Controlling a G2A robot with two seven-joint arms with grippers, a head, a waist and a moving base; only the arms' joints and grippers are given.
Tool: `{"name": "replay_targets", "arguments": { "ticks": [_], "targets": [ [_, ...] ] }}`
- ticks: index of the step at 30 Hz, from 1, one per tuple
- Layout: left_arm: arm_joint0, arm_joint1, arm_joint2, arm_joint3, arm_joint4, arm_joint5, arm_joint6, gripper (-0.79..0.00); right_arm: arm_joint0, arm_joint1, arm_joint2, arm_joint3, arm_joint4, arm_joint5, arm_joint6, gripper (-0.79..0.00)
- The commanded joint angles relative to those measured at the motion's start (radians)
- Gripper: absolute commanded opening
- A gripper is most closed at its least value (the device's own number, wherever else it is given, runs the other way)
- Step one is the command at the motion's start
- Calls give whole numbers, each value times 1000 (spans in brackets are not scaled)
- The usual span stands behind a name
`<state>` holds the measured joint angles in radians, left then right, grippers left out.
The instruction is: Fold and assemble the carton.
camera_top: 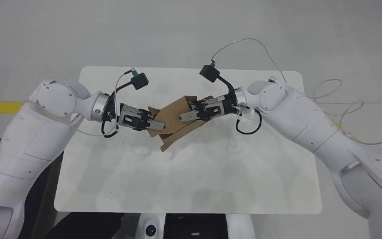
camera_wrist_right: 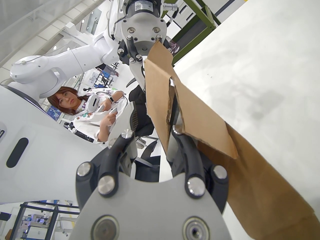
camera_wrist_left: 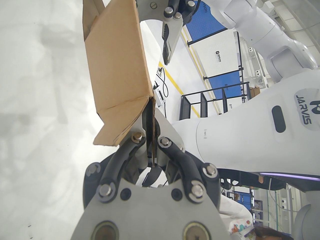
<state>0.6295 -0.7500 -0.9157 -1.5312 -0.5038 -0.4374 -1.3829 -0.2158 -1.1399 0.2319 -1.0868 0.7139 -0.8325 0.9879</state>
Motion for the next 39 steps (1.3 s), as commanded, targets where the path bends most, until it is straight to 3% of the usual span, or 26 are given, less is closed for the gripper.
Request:
{"name": "replay_targets", "arguments": {
  "ticks": [1, 7, 9, 14, 18, 20, 21, 31, 39],
  "targets": [
    [-2, 2, 4, -1, -2, -1, 1, -785, 6, -4, -10, 2, 7, 0, 0, -539],
    [-9, 9, 18, -7, -12, -2, 2, -785, 23, -16, -36, 14, 24, -1, -1, -560],
    [-11, 12, 23, -10, -14, -3, 3, -785, 29, -19, -46, 15, 22, -2, -2, -597],
    [-15, 17, 34, -10, -15, -6, 7, -785, 37, -25, -62, 24, 26, -9, -9, -782],
    [-20, 21, 42, -8, -19, -8, 9, -785, 33, -27, -62, 31, 26, -11, -11, -785],
    [-22, 23, 46, -6, -20, -10, 10, -409, 29, -26, -62, 36, 27, -17, -16, -785],
    [-23, 24, 47, -5, -23, -11, 11, -15, 28, -25, -62, 39, 27, -21, -21, -785],
    [-32, 29, 50, 15, -110, -2, 2, 0, 5, -23, -62, 96, 35, -75, -75, -785],
    [-29, 28, 36, 21, -245, 33, -33, 0, -6, -45, -61, 117, 15, -114, -115, -785]
  ]
}}
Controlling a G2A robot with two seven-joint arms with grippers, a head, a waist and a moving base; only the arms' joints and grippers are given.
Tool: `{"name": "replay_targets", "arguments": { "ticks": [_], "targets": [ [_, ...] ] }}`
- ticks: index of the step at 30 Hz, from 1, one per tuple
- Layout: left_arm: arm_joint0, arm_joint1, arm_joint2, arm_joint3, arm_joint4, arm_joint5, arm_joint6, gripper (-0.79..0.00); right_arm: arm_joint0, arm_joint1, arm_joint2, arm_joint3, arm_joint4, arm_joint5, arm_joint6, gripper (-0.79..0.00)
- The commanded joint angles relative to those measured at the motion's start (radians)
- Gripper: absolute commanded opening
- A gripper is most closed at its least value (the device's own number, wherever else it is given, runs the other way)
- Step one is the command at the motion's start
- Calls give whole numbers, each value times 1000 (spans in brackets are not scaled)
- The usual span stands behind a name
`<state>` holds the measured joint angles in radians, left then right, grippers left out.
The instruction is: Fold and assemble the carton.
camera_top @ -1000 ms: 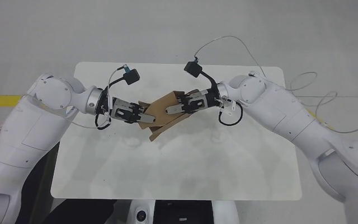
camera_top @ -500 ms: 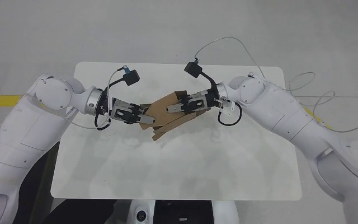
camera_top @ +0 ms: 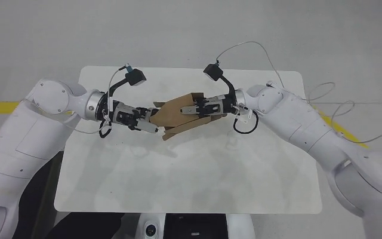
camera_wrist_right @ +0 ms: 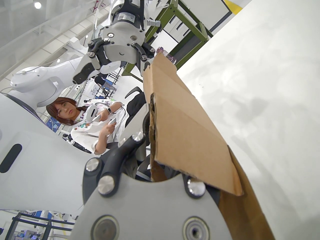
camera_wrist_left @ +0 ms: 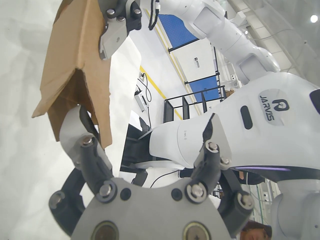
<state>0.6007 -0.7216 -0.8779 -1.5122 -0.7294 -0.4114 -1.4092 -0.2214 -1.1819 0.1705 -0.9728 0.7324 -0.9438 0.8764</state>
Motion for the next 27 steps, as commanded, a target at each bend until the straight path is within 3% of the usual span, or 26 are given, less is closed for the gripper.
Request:
{"name": "replay_targets", "arguments": {
  "ticks": [1, 13, 27],
  "targets": [
    [0, -2, -5, 4, -37, 13, -13, 0, -2, -7, 1, 7, -7, -7, -7, -785],
    [9, -17, -43, 4, -123, 58, -57, 0, -12, -58, 16, 69, -57, -44, -44, -785],
    [32, -27, -65, -32, 20, 3, -3, 0, -26, -103, 29, 76, -88, -62, -62, -785]
  ]
}}
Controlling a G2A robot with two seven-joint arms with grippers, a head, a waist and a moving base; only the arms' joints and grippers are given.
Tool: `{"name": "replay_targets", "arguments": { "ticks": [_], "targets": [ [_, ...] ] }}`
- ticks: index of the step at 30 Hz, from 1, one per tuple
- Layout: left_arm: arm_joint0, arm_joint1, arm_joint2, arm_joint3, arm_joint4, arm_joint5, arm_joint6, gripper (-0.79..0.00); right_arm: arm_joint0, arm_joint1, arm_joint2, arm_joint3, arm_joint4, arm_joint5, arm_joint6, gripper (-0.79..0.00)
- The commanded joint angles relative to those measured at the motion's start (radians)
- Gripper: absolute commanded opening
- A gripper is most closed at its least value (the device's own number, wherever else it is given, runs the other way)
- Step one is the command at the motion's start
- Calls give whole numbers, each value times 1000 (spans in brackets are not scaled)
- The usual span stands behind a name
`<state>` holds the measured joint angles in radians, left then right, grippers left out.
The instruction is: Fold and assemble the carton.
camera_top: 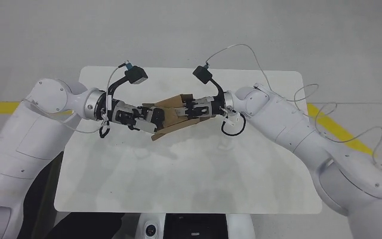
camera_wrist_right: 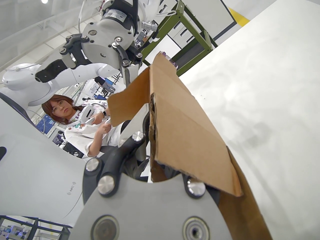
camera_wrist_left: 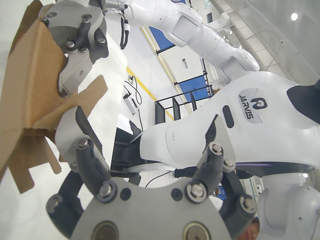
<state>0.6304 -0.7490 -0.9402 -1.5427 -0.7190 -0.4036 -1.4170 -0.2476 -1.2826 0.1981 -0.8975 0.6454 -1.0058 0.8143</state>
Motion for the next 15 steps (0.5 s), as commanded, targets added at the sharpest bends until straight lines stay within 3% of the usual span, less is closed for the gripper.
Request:
{"name": "replay_targets", "arguments": {
  "ticks": [1, 8, 15],
  "targets": [
    [5, 1, -6, -4, 18, -9, 10, 0, -1, -4, 2, 3, -3, -1, -1, -785],
    [21, 2, -20, -17, 45, -20, 20, 0, -2, -14, 8, 27, -18, -5, -5, -785],
    [29, 5, -52, -17, 17, -17, 17, 0, -14, 7, 36, 83, -15, -7, -6, -785]
  ]
}}
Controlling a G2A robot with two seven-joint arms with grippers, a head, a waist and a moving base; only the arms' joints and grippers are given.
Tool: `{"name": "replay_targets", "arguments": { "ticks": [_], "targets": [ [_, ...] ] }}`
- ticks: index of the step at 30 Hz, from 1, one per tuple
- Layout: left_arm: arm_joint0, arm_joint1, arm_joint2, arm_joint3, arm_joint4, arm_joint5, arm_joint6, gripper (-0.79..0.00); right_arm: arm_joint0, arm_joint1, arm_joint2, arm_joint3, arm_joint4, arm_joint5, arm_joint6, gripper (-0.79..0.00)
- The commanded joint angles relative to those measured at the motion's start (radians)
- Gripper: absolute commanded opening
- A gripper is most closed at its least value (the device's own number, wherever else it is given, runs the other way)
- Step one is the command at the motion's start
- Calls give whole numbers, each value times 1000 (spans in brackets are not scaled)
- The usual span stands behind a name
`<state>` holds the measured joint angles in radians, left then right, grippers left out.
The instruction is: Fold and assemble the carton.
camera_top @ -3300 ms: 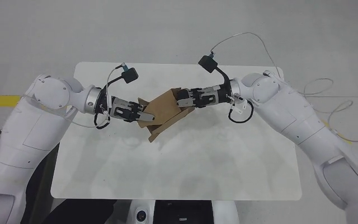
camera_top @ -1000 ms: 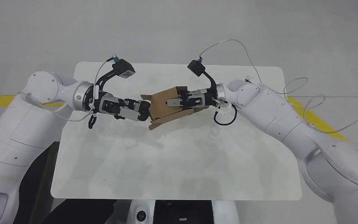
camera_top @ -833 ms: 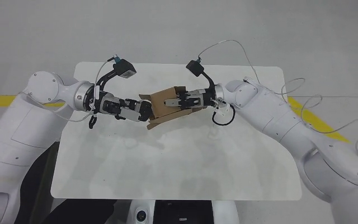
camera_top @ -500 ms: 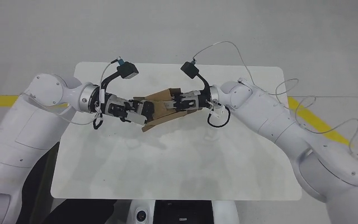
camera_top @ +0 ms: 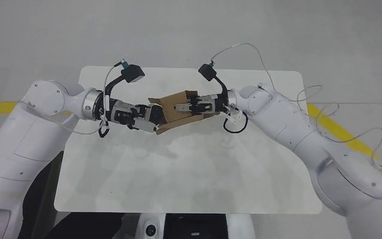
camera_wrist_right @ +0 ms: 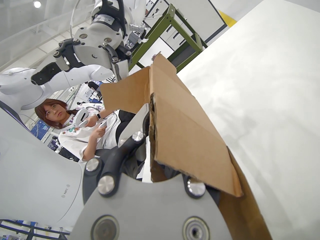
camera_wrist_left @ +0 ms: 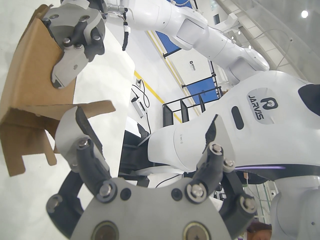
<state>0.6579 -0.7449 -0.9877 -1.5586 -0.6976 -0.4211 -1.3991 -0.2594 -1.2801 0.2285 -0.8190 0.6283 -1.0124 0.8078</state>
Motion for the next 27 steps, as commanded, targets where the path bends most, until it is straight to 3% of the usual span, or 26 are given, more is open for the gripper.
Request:
{"name": "replay_targets", "arguments": {
  "ticks": [1, 18, 27],
  "targets": [
    [2, 1, -9, -1, -6, 2, -2, 0, -6, 10, 12, 4, 3, 0, 0, -785],
    [17, -10, -6, 66, 127, -54, 54, 0, -81, 76, 85, -165, -4, 26, 25, -785],
    [10, -18, -14, 93, 122, -51, 60, 0, -99, 86, 109, -186, -11, 45, 45, -785]
  ]
}}
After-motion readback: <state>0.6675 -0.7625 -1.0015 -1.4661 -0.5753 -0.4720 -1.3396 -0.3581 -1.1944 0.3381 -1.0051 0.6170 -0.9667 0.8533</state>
